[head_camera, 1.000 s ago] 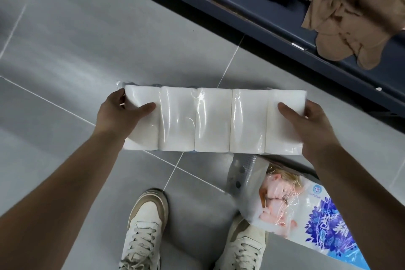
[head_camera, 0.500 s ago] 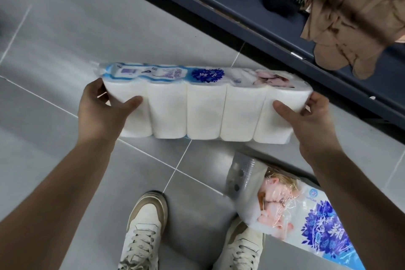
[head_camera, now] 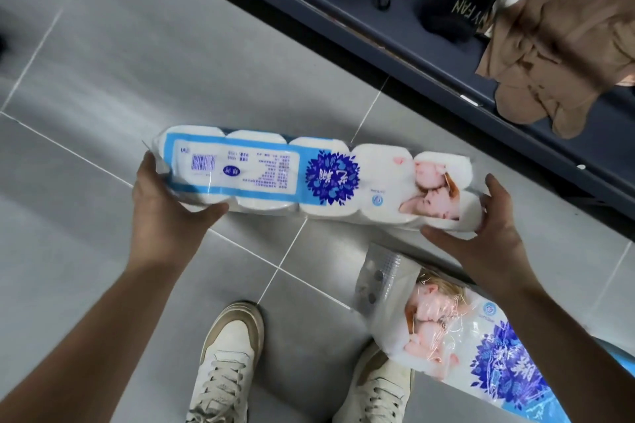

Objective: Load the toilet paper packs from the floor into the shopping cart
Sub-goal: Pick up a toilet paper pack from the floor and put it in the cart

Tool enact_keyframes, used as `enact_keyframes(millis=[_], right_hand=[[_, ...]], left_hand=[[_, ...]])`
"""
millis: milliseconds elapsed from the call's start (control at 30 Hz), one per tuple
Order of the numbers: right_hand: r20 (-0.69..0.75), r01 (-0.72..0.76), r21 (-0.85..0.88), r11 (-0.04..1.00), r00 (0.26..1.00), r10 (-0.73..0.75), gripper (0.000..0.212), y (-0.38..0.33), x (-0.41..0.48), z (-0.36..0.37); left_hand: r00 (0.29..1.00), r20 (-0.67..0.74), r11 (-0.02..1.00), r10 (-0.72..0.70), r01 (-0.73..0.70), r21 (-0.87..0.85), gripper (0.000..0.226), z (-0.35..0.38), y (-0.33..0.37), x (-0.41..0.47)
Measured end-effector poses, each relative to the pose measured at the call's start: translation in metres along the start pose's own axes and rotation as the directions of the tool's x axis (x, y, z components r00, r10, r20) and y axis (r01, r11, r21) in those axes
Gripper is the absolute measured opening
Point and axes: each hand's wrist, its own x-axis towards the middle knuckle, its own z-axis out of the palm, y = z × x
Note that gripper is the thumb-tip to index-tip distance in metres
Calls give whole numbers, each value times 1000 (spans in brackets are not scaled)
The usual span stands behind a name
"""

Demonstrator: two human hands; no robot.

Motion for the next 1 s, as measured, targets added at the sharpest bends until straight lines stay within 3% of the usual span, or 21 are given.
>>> enact_keyframes(millis=[100, 233, 333, 433, 567, 733, 1000], right_hand=[[80, 41, -70, 997, 996, -35, 135, -4, -3, 0], [140, 174, -363, 916, 981, -130, 134, -18, -3, 1], [177, 208, -486, 849, 975, -138, 133, -25, 0, 5], [205, 271, -598, 754, 962, -183, 135, -31, 5, 13], [202, 267, -653, 708, 963, -177, 136, -41, 13, 19], [171, 236, -638, 733, 972, -164, 113, -48, 14, 19], [166, 265, -630, 730, 964, -207, 113, -99, -19, -10]], left_hand=[[999, 27, 998, -19, 18, 56, 123, 0, -1, -2], [1000, 29, 983, -11, 6, 181, 133, 2, 5, -11], [991, 18, 940, 133, -131, 314, 138, -2, 8, -9], [963, 129, 842, 237, -269, 468, 138, 1, 12, 3], [956, 219, 808, 197, -284, 516, 134, 10, 28, 14], [963, 234, 815, 134, -242, 526, 112, 4, 43, 15], [971, 202, 831, 128, -216, 512, 110, -51, 79, -11]])
